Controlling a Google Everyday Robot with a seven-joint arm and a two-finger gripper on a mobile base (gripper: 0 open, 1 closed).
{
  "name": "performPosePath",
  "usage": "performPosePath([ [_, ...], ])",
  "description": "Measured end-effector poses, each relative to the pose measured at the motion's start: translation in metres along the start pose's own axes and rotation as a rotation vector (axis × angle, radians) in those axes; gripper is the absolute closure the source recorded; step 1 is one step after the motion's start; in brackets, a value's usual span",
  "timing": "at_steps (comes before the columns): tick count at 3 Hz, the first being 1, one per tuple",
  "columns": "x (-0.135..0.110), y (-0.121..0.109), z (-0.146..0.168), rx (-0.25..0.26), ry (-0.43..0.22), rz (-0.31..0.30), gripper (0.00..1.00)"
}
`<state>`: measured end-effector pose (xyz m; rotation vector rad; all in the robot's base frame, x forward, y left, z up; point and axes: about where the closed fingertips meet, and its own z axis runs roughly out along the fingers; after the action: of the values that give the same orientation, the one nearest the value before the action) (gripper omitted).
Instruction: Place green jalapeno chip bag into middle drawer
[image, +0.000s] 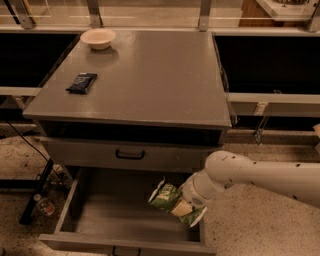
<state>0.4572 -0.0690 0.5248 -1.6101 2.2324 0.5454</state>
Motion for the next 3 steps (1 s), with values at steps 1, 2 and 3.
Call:
performPosePath([
  [1, 0.001, -0.008, 0.019, 0.03, 0.018, 0.015, 1.0],
  [2, 0.003, -0.012, 0.044, 0.023, 0.045, 0.021, 1.0],
  [3, 0.003, -0.012, 0.045, 0.023, 0.045, 0.022, 1.0],
])
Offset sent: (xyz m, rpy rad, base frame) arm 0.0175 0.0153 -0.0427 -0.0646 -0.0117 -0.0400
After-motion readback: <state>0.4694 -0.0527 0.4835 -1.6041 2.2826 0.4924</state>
